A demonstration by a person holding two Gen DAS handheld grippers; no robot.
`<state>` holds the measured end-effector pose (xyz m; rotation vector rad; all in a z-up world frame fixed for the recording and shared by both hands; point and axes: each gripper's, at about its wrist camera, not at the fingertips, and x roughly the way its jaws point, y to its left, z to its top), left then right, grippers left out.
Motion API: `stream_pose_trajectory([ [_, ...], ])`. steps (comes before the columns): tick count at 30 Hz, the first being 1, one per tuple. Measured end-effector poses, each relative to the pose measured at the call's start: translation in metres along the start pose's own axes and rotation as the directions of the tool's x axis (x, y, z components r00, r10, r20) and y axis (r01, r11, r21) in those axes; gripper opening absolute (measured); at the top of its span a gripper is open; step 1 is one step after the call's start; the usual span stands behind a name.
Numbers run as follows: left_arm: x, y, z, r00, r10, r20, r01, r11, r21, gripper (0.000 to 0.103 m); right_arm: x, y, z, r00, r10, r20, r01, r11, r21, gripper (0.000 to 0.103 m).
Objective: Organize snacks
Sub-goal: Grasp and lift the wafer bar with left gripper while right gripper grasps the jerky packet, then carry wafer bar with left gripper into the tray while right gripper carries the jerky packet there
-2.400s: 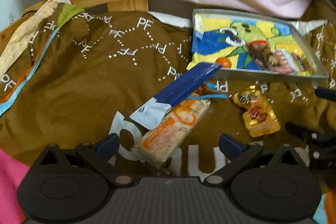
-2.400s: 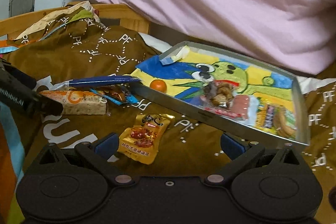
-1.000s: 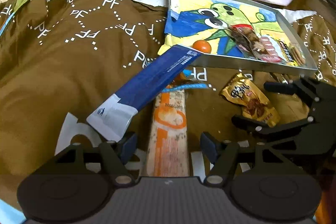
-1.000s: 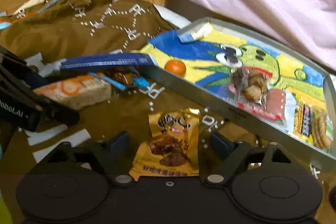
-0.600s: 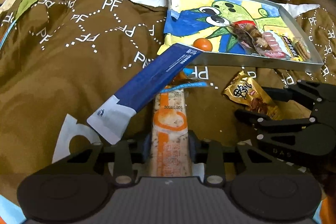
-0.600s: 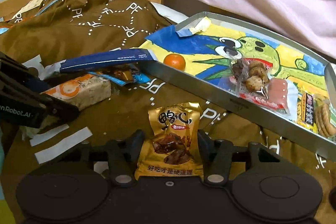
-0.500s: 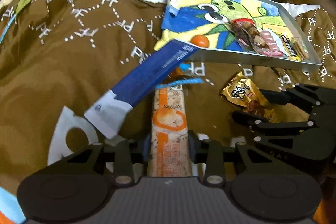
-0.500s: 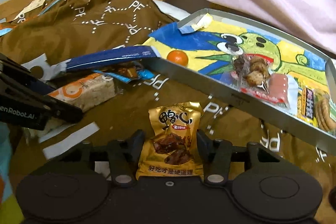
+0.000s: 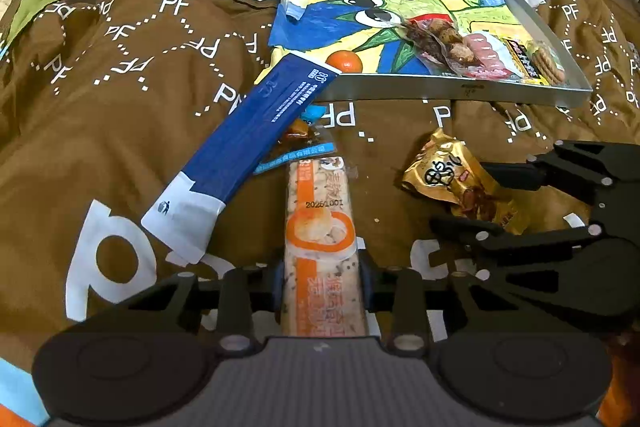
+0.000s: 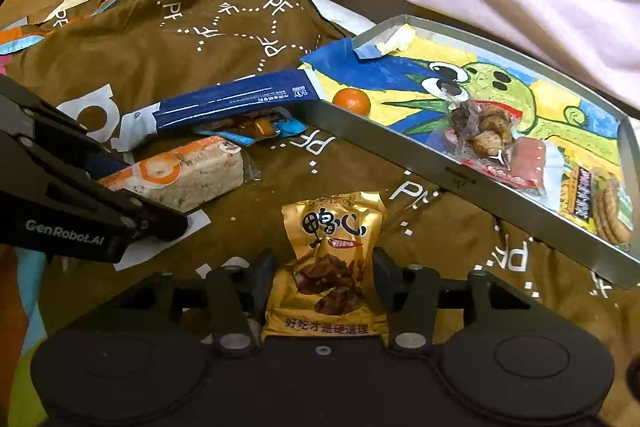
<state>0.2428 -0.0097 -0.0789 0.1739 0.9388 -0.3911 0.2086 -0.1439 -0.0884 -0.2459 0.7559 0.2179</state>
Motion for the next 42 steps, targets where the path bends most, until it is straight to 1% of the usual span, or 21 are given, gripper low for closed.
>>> stream_pose_trajectory([
  [5, -0.011, -0.005, -0.005, 1.000, -0.008, 0.000, 0.008, 1.000, -0.004, 0.038, -0.021, 0.005, -0.003, 1.000, -0.021, 0.020, 0.021, 1.000, -0.020, 0.051],
  [9, -0.023, -0.015, -0.008, 0.999, -0.025, 0.022, 0.025, 1.000, 0.011, 0.037, -0.048, 0.007, -0.007, 0.998, -0.038, 0.055, 0.038, 0.999, -0.011, 0.051],
  [12, -0.036, -0.022, -0.008, 0.998, -0.038, 0.052, 0.037, 0.999, 0.023, 0.037, -0.068, 0.008, -0.010, 0.994, -0.060, 0.086, 0.061, 0.998, -0.004, 0.051],
  [15, -0.051, -0.027, -0.008, 0.995, -0.052, 0.090, 0.051, 0.998, 0.021, 0.037, -0.088, 0.007, -0.013, 0.991, -0.070, 0.113, 0.066, 0.997, 0.039, 0.051],
  [19, -0.071, -0.028, -0.007, 0.988, -0.065, 0.142, 0.066, 0.998, -0.004, 0.037, -0.118, 0.009, -0.015, 0.984, -0.090, 0.154, 0.080, 0.994, 0.071, 0.051],
  [23, -0.090, -0.025, -0.007, 0.978, -0.065, 0.198, 0.074, 0.997, -0.038, 0.037, -0.145, 0.013, -0.005, 0.974, -0.104, 0.200, 0.095, 0.994, 0.056, 0.051],
  [26, -0.103, -0.023, -0.003, 0.968, -0.049, 0.247, 0.066, 0.996, -0.063, 0.037, -0.161, 0.014, 0.009, 0.966, -0.102, 0.236, 0.099, 0.995, 0.023, 0.051],
  [29, -0.112, -0.019, 0.005, 0.953, -0.038, 0.300, 0.068, 0.994, -0.089, 0.037, -0.171, 0.015, 0.025, 0.954, -0.105, 0.280, 0.123, 0.991, -0.048, 0.051],
  [33, -0.118, -0.016, 0.020, 0.924, -0.026, 0.382, 0.077, 0.990, -0.120, 0.037, -0.172, 0.012, 0.041, 0.933, -0.097, 0.346, 0.140, 0.985, -0.103, 0.051],
  [34, -0.118, -0.015, 0.023, 0.919, -0.019, 0.394, 0.076, 0.989, -0.130, 0.038, -0.170, 0.009, 0.044, 0.928, -0.100, 0.359, 0.145, 0.984, -0.102, 0.051],
  [37, -0.114, -0.009, 0.044, 0.911, 0.011, 0.412, 0.059, 0.986, -0.158, 0.038, -0.157, -0.002, 0.052, 0.915, -0.114, 0.387, 0.147, 0.987, -0.057, 0.051],
  [39, -0.109, -0.007, 0.056, 0.900, 0.028, 0.436, 0.050, 0.985, -0.167, 0.037, -0.145, -0.010, 0.058, 0.903, -0.136, 0.408, 0.159, 0.987, -0.022, 0.051],
  [42, -0.097, -0.005, 0.077, 0.881, 0.044, 0.471, 0.040, 0.985, -0.167, 0.037, -0.125, -0.029, 0.071, 0.892, -0.161, 0.423, 0.163, 0.986, 0.032, 0.051],
])
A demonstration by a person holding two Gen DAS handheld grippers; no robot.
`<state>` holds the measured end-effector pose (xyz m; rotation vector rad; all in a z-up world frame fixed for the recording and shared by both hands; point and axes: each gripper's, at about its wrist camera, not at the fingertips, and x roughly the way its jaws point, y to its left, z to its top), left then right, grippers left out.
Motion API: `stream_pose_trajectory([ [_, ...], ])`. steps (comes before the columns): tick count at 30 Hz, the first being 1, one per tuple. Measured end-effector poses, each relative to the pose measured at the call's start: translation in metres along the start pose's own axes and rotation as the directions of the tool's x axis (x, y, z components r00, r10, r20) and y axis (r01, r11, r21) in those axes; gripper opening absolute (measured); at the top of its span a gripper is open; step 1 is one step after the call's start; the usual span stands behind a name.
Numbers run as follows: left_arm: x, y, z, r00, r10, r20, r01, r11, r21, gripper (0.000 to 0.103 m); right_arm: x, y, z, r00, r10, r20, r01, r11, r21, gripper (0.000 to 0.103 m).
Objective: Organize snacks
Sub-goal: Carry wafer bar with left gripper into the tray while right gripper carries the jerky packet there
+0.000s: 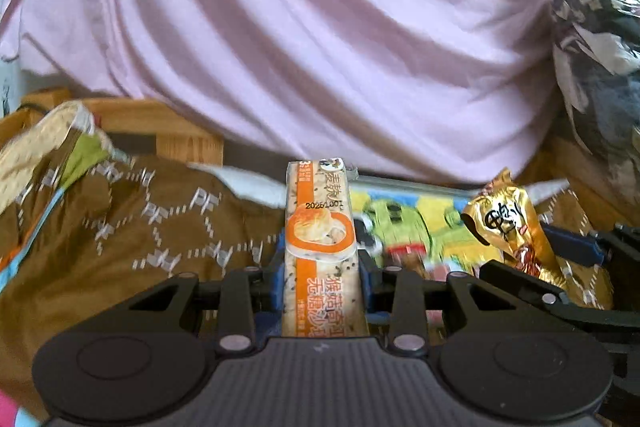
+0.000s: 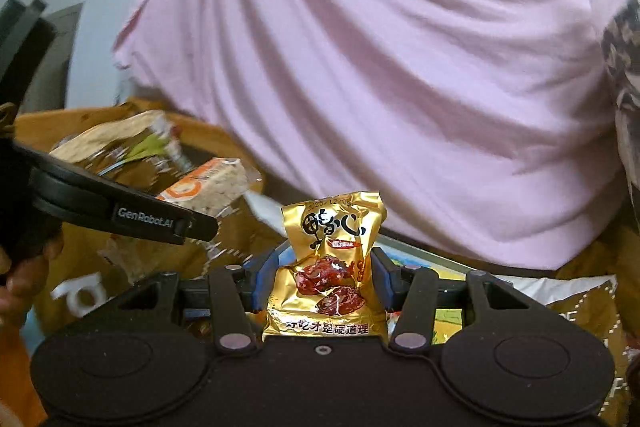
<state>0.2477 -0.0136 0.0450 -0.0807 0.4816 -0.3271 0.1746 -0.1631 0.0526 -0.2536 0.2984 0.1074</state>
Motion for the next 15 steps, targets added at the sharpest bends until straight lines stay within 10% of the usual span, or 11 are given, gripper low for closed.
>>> stream_pose_trajectory([
  [15, 0.117, 0.017, -0.004, 0.996, -0.091, 0.009, 0.091, 0.995, -0.038, 0.037, 0.123, -0.031, -0.034, 0.994, -0.079, -0.077, 0.081, 0.997, 0.018, 0.052],
])
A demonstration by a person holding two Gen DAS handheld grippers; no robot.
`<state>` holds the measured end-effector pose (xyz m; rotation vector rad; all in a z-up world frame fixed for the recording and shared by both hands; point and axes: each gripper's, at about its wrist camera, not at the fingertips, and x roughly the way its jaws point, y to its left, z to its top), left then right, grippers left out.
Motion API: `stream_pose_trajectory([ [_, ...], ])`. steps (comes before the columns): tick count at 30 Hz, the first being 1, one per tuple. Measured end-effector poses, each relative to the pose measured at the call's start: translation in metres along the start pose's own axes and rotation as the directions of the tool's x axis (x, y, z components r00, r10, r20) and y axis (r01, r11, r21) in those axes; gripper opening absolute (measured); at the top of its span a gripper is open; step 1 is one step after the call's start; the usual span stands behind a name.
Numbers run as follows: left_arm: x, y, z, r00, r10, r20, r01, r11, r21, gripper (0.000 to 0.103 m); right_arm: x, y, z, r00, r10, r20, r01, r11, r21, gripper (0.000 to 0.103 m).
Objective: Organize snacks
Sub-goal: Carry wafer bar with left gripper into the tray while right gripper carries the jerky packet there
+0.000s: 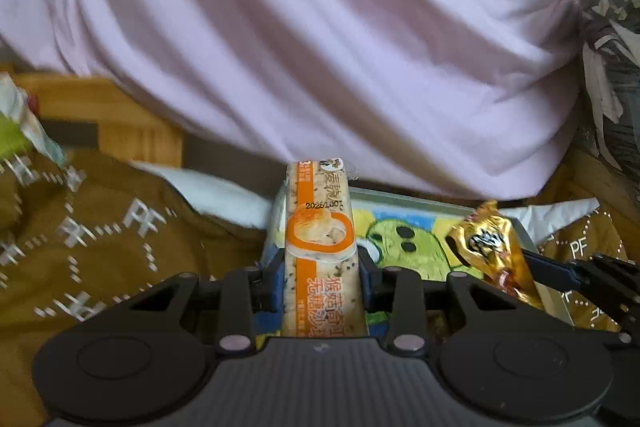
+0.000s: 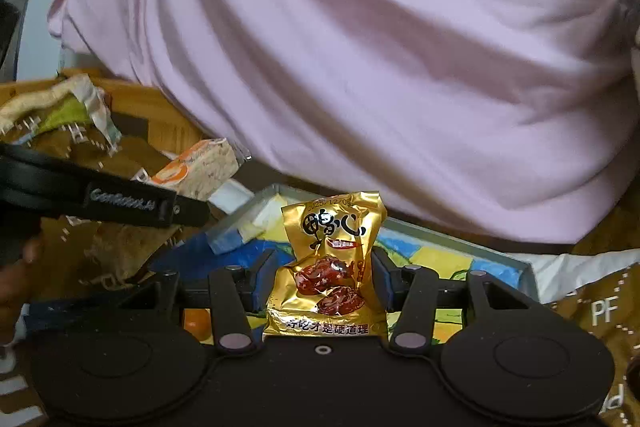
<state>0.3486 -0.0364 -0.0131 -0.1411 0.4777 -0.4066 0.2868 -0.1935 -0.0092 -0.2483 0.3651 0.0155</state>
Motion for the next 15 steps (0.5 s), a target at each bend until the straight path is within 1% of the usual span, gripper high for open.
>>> stream_pose_trajectory([
  [3, 0.013, 0.004, -0.012, 1.000, -0.003, -0.018, 0.004, 1.000, 0.030, 0.037, 0.018, 0.001, -0.004, 0.999, -0.001, -0.034, 0.000, 1.000, -0.010, 0.052],
  [7, 0.032, 0.011, -0.021, 0.997, -0.033, -0.071, 0.033, 0.999, -0.001, 0.037, 0.037, 0.002, -0.012, 0.997, 0.000, -0.080, -0.002, 1.000, -0.027, 0.052],
  [11, 0.041, 0.009, -0.031, 0.995, -0.018, -0.099, 0.021, 0.999, 0.027, 0.037, 0.042, 0.006, -0.021, 0.994, 0.009, -0.108, -0.014, 0.999, -0.046, 0.052],
  [15, 0.048, 0.010, -0.036, 0.994, -0.020, -0.109, 0.023, 1.000, 0.021, 0.037, 0.043, 0.006, -0.029, 0.992, 0.018, -0.124, -0.025, 0.998, -0.058, 0.052],
])
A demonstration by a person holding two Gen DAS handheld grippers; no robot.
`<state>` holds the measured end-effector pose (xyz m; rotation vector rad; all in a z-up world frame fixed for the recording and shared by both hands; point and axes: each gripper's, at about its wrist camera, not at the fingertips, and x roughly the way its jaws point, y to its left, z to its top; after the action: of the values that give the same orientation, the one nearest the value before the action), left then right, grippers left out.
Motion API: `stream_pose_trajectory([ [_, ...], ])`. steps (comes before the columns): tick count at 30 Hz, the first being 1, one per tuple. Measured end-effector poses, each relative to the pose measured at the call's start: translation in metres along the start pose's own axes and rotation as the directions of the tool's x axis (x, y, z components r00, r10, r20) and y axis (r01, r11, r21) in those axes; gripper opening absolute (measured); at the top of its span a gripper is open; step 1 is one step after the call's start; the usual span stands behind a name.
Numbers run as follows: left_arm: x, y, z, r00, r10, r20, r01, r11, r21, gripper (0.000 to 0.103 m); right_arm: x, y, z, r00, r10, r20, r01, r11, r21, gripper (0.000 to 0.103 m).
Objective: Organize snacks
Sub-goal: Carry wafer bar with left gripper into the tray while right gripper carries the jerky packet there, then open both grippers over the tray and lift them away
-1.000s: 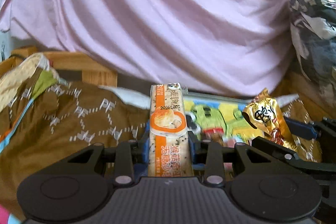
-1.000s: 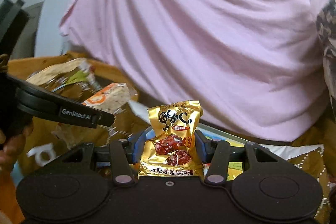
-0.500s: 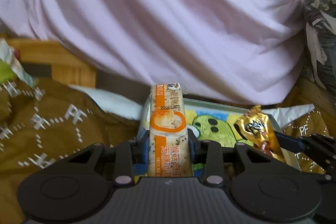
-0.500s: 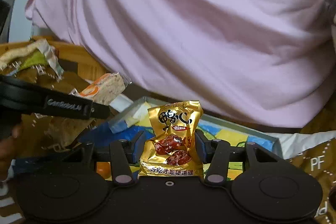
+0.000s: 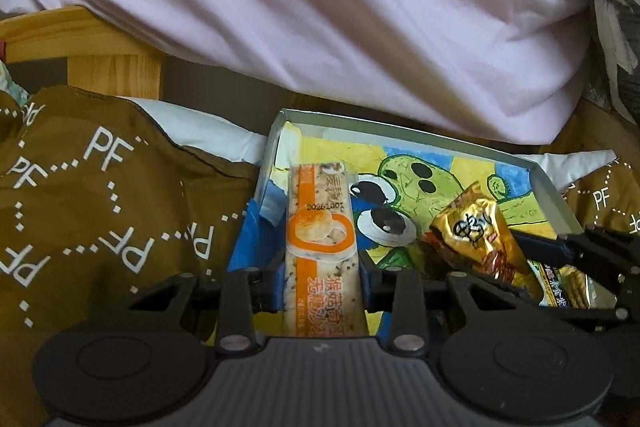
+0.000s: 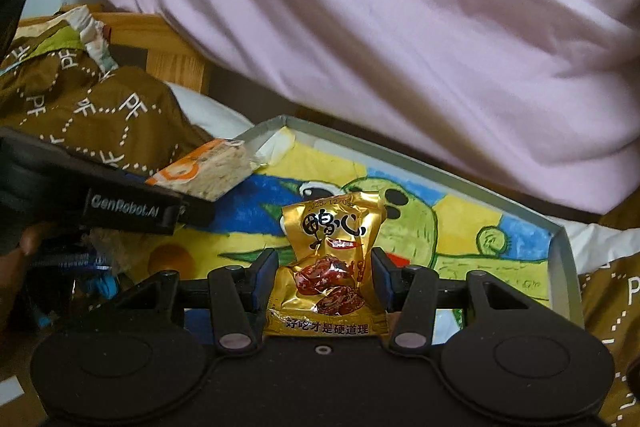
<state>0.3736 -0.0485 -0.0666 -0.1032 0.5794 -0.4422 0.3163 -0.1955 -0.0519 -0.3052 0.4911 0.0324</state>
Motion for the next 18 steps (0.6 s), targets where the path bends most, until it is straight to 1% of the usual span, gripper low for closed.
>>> stream_pose_trajectory([
  [5, 0.006, 0.001, 0.001, 1.000, -0.001, -0.008, 0.001, 1.000, 0.005, 0.037, 0.003, 0.002, -0.003, 1.000, 0.003, -0.007, -0.003, 1.000, -0.019, 0.052],
  [11, 0.012, 0.000, -0.002, 0.999, -0.006, -0.035, 0.006, 1.000, 0.016, 0.037, 0.005, 0.008, -0.003, 1.000, 0.016, -0.018, -0.017, 0.999, -0.034, 0.053],
  [14, 0.012, -0.001, -0.002, 1.000, -0.001, -0.031, 0.002, 1.000, 0.030, 0.037, 0.006, 0.010, -0.003, 1.000, 0.022, -0.016, -0.023, 0.999, -0.042, 0.053],
  [18, 0.012, 0.000, -0.001, 1.000, -0.003, -0.029, 0.004, 1.000, 0.026, 0.038, 0.009, 0.016, -0.002, 1.000, 0.028, -0.010, -0.028, 0.998, -0.062, 0.054],
])
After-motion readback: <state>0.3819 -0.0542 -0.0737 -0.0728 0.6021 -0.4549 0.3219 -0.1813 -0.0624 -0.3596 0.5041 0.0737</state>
